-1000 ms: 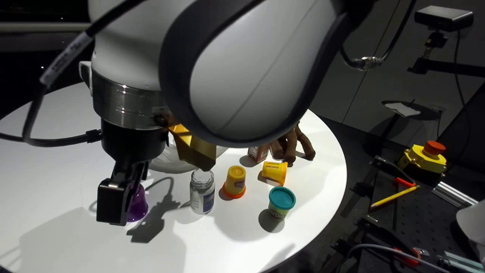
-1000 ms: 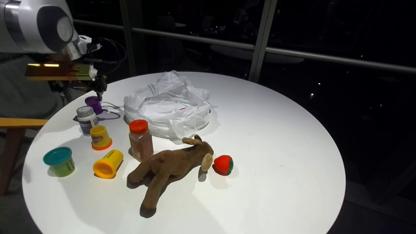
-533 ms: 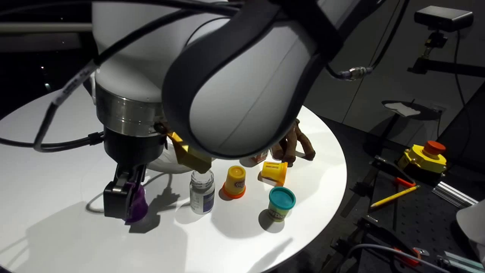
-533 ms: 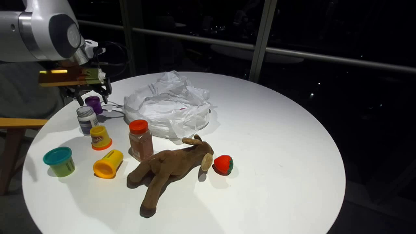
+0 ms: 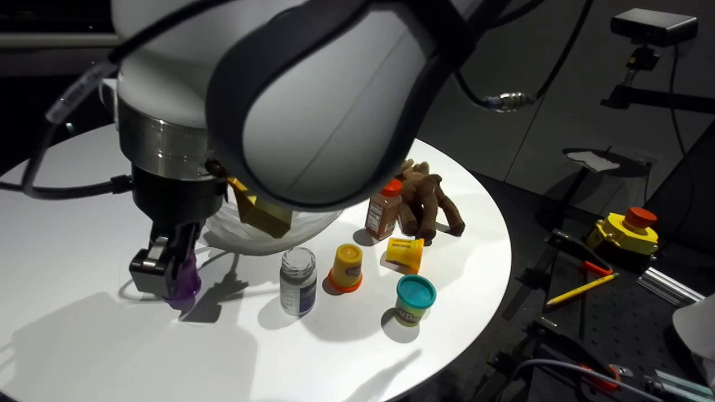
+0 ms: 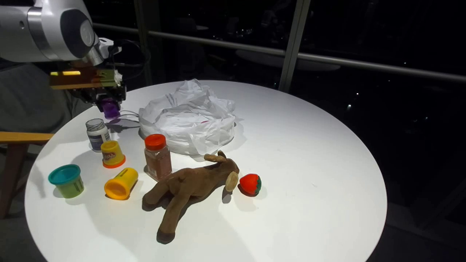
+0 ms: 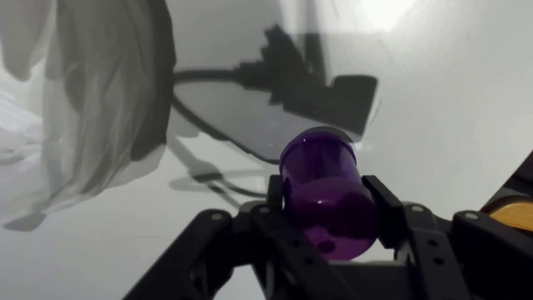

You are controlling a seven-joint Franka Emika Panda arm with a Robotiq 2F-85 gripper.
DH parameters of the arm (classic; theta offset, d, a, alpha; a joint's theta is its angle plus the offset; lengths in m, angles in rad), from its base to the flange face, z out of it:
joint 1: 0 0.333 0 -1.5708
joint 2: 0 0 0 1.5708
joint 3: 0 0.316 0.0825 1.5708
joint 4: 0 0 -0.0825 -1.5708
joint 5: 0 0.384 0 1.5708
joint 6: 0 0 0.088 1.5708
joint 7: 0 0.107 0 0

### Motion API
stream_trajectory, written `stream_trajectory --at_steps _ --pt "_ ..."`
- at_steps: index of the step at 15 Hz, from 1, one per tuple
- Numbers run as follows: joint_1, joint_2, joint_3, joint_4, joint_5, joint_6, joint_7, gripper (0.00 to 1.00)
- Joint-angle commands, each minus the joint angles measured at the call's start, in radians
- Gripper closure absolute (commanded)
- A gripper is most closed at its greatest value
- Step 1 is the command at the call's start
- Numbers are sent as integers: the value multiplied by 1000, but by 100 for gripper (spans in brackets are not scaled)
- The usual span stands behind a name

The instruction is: Put the contents on the table inside the plastic bag.

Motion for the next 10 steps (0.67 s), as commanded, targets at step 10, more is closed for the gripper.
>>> stream_trajectory --at_steps 10 --pt "-161 -223 -57 9 -38 -272 -15 81"
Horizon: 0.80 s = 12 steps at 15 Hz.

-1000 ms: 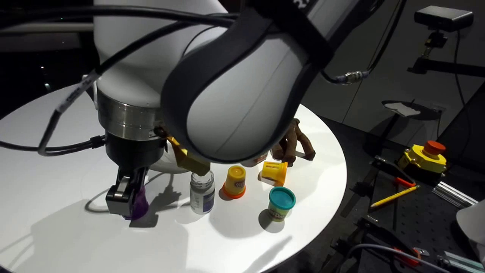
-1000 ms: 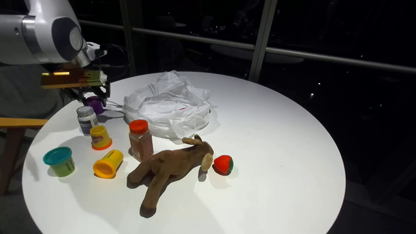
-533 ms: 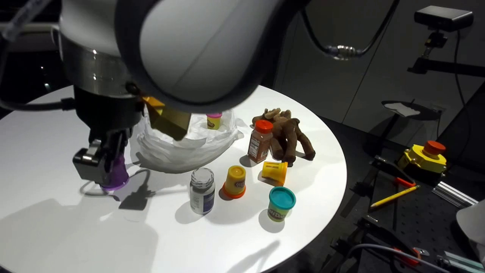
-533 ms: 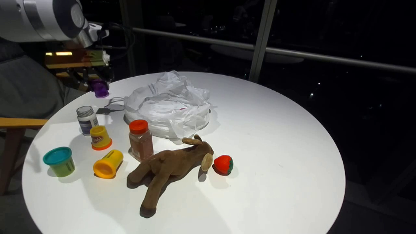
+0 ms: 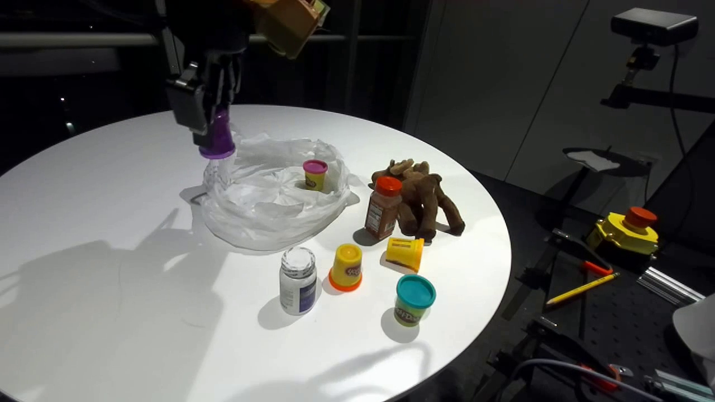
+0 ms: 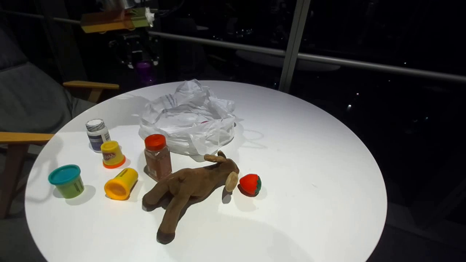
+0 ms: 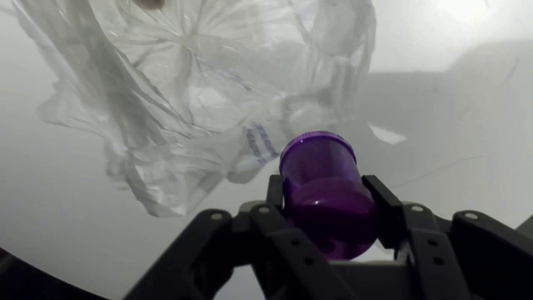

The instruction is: Put the contents on the table inside the plastic bag.

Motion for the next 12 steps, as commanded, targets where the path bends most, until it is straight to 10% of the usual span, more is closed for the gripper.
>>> stream_trajectory --at_steps 1,12 --pt "-92 2 5 -39 7 28 -21 81" --pt "-240 217 18 63 128 197 -57 81"
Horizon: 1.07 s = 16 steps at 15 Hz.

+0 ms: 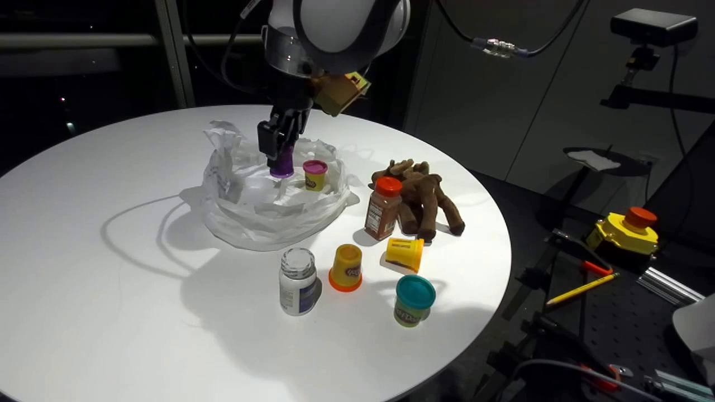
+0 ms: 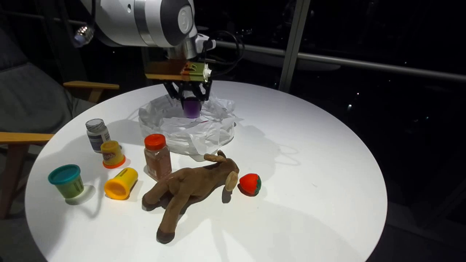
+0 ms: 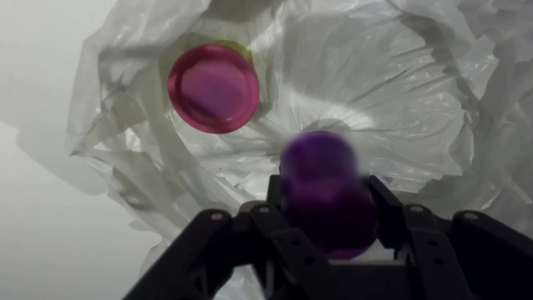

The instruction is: Put the contents on the table inside the plastic bag.

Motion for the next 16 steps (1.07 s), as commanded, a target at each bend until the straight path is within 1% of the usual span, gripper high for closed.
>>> stream_trajectory --at_steps 1,5,7,8,9,11,13,15,16 --pt "15 90 -16 90 -1 68 1 81" --pt "69 177 -70 159 -50 69 13 81" --pt "93 201 -95 181 -75 58 15 80" --pt "102 194 -106 179 -86 59 17 31" --pt "109 170 -113 167 -93 56 17 30" --pt "124 95 -130 118 -110 47 29 15" --pt "130 15 -133 71 -115 38 36 0" --pt "102 -83 -102 21 -92 10 11 0" --pt "85 -133 -74 -11 -69 -16 0 0"
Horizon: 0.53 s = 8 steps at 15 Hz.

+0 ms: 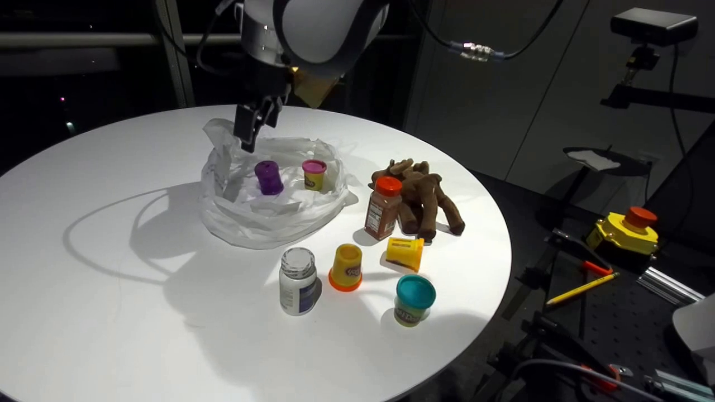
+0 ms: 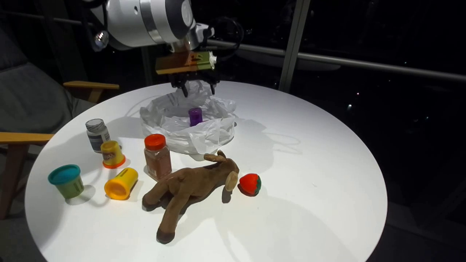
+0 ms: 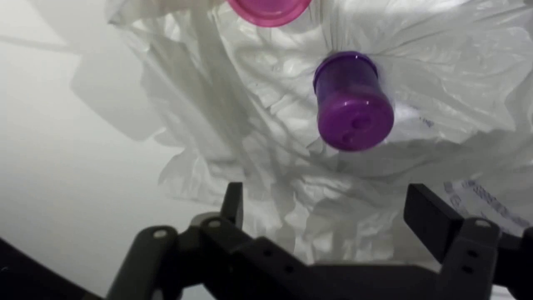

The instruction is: Put the contents on the table inside the plastic bag.

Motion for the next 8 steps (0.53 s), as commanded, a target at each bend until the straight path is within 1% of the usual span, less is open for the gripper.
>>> stream_trajectory --at_steps 1,2,3,5,6,8 --pt "-37 -225 63 -147 43 -99 -18 0" --pt "-45 -282 83 -187 69 -150 -10 0" --pt "-67 -336 126 -223 123 -210 -23 0" --pt "-87 -417 187 -273 237 -316 -26 0" --pt "-85 -444 203 -285 280 -364 -13 0" --pt "-73 -473 223 -333 342 -401 24 0"
